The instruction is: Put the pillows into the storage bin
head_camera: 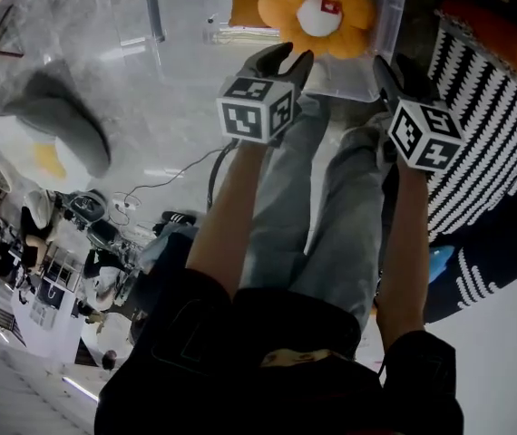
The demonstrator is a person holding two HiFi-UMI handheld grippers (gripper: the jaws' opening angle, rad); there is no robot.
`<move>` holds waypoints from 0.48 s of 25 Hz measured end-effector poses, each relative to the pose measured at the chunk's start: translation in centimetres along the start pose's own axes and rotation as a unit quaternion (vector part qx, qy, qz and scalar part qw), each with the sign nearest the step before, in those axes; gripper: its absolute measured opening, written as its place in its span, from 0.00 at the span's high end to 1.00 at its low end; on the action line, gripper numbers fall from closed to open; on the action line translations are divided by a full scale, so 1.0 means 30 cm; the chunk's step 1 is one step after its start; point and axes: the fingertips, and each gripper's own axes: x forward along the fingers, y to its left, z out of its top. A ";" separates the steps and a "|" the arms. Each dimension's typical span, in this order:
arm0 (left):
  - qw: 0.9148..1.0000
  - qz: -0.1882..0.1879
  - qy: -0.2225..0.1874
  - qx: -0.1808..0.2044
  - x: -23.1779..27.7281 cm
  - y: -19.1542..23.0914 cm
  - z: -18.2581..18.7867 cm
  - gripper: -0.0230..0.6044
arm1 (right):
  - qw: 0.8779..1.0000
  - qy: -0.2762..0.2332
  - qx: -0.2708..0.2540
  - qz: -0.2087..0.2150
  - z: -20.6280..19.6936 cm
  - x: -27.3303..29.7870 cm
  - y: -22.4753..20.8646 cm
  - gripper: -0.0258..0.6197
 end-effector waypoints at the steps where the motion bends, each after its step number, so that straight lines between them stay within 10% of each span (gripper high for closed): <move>1: 1.000 -0.010 0.004 0.001 0.026 0.000 -0.008 0.77 | 1.000 0.004 0.006 -0.003 -0.021 0.016 -0.010 0.67; 12: 0.986 -0.135 0.067 0.068 0.135 -0.147 0.015 0.95 | 0.995 -0.026 0.082 -0.045 -0.114 -0.057 -0.045 0.96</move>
